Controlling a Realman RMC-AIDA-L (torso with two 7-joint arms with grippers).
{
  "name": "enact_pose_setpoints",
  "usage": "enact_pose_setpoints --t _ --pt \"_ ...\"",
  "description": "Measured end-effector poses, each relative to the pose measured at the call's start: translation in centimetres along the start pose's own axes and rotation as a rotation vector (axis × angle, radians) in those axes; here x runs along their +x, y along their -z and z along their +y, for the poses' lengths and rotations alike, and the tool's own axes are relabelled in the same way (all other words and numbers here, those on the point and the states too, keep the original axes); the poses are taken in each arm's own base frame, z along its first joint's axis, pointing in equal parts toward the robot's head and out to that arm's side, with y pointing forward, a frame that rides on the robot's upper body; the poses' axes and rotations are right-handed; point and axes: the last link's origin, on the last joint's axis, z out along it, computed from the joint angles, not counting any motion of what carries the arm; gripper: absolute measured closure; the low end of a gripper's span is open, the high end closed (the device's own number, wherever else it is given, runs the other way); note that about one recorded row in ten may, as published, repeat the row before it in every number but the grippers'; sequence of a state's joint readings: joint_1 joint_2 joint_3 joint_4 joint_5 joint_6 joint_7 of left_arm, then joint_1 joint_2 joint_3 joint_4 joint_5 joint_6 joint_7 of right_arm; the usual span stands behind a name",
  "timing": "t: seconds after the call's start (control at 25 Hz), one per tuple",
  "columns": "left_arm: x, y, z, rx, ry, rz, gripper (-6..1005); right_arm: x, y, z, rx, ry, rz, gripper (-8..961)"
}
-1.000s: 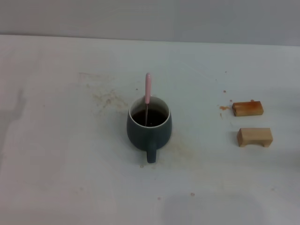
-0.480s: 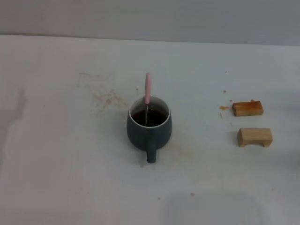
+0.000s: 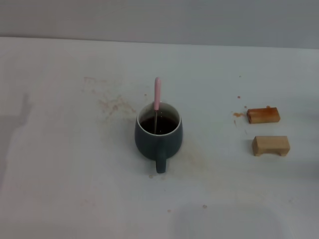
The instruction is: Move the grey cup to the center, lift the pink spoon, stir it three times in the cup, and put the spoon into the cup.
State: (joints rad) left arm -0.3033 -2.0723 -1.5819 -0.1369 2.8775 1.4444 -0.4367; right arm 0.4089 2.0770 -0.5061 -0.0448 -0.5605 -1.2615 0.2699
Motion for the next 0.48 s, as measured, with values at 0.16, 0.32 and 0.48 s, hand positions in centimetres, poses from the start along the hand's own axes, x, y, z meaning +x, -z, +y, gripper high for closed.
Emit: enact_pose_setpoints --t 0.16,0.32,0.48 --pt "0.01 -0.14 0.18 -0.008 -0.002 0.002 180 -0.13 -0.29 0.25 -0.006 -0.002 -0.006 519" --pt "-0.04 -0.08 0.13 -0.006 -0.002 -0.002 180 -0.14 -0.44 0.40 -0.004 -0.009 -0.006 519" --pt "-0.08 -0.10 0.08 -0.002 -0.002 -0.004 180 0.02 -0.61 0.38 0.002 -0.012 0.007 519"
